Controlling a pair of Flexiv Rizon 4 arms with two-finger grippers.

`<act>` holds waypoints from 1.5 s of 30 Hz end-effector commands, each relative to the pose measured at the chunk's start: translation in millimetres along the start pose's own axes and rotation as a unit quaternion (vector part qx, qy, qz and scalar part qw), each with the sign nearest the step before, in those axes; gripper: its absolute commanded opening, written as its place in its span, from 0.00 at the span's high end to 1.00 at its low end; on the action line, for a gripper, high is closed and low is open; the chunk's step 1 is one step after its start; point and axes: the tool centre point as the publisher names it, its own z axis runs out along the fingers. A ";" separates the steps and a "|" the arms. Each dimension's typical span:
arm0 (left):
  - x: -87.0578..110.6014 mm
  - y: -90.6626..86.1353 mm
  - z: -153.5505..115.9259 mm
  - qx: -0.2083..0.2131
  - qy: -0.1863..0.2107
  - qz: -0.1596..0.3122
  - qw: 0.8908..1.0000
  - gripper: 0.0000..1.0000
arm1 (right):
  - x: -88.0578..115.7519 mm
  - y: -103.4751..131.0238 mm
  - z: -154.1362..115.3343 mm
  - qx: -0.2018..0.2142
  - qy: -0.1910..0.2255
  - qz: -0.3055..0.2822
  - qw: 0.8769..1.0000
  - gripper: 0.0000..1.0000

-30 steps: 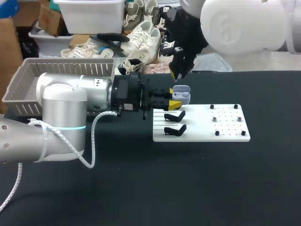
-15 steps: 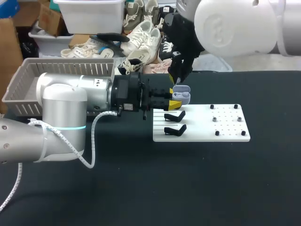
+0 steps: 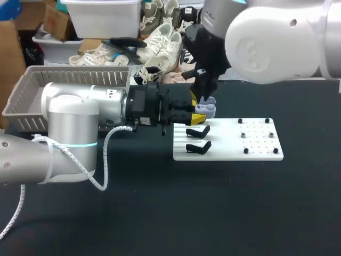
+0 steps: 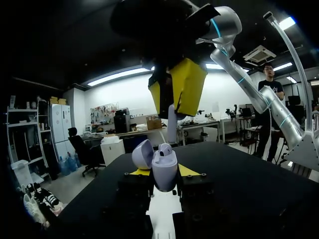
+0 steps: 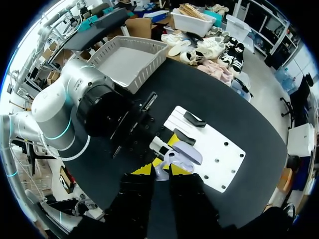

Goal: Pick up each earbud case from the left stands, insert the matching earbuds, close the lid, and place the case in the box.

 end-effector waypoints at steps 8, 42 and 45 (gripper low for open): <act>0.4 0.0 0.4 -0.001 -0.001 0.001 1.000 1.00 | -1.7 -6.0 3.3 -0.003 -0.003 0.006 1.000 1.00; 0.4 0.0 0.4 -0.001 -0.001 0.001 1.000 1.00 | 2.9 -6.4 21.4 0.035 -0.025 0.020 0.999 1.00; 0.4 0.0 0.4 -0.001 -0.001 0.001 1.000 1.00 | 2.5 -6.7 23.5 0.036 -0.027 0.023 0.999 1.00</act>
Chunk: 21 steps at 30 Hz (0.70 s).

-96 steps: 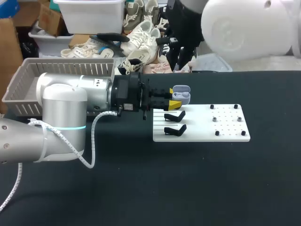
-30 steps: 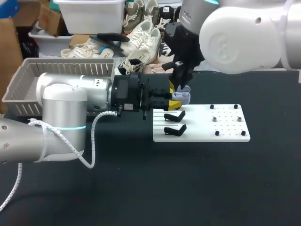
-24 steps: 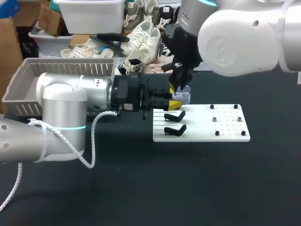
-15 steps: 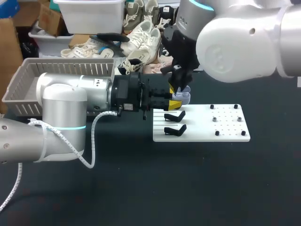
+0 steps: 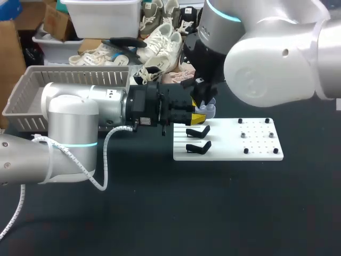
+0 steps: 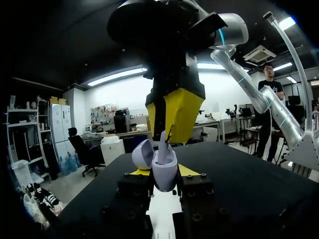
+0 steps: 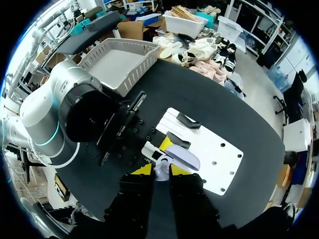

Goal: Pick up each earbud case from the left stands, insert the matching earbuds, close the lid, and place the case in the box.

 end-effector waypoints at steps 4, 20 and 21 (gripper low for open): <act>0.1 0.1 0.4 -0.001 -0.001 0.001 1.000 1.00 | 3.5 1.0 3.6 0.004 -0.014 0.009 1.000 1.00; 0.1 0.1 0.4 -0.001 -0.001 0.001 1.000 1.00 | 1.7 0.7 10.2 -0.002 -0.025 0.016 1.000 1.00; 0.1 0.1 0.4 -0.001 -0.001 0.001 1.000 1.00 | 1.5 0.7 10.5 -0.002 -0.024 0.015 1.000 1.00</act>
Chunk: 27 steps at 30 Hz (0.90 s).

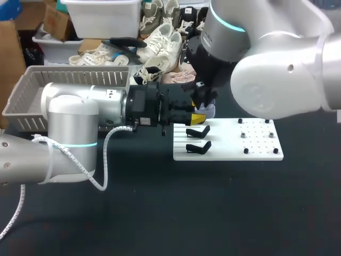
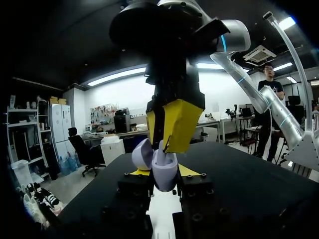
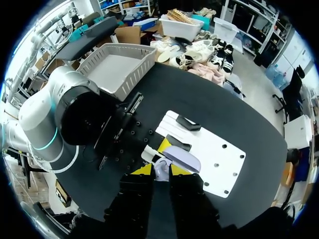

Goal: Pick up each earbud case from the left stands, insert the matching earbuds, close the lid, and place the case in the box.

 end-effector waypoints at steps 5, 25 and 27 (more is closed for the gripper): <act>-0.4 0.2 0.7 -0.001 -0.001 0.001 1.000 1.00 | -0.2 1.1 3.6 0.004 0.005 -0.004 1.000 1.00; -0.4 0.2 0.7 -0.001 -0.001 0.001 1.000 1.00 | -1.5 3.3 -22.9 0.022 -0.009 -0.011 1.000 0.51; -0.4 0.2 0.7 -0.001 -0.001 0.001 1.000 1.00 | -3.1 1.5 -30.7 0.015 -0.019 -0.006 1.000 0.49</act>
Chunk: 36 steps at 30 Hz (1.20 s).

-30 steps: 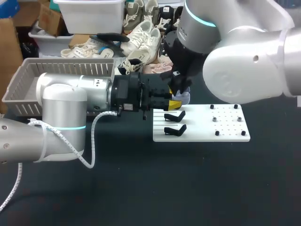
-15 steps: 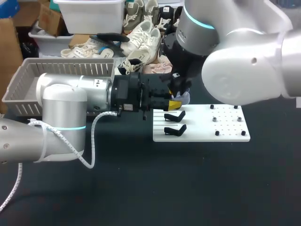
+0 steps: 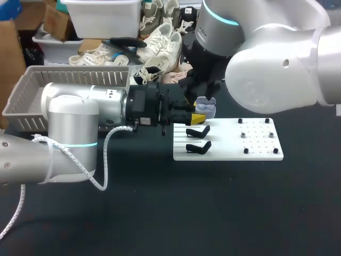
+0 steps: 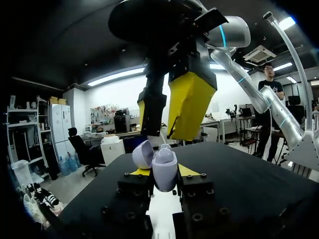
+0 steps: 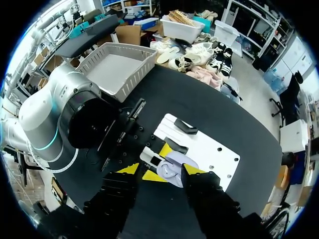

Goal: Pick up each earbud case from the left stands, insert the matching earbuds, close the lid, and place the case in the box.

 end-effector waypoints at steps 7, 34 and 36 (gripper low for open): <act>0.3 0.0 0.4 -0.001 0.000 0.000 1.000 1.00 | -12.3 -38.5 -21.7 0.011 -0.002 0.089 0.996 0.00; 0.3 0.0 0.4 -0.001 0.000 0.000 1.000 1.00 | 5.0 -83.1 18.0 0.037 0.072 0.127 0.989 0.00; 0.3 0.0 0.4 -0.001 0.000 0.000 1.000 1.00 | 9.2 -79.9 13.9 0.032 0.070 0.125 0.989 0.00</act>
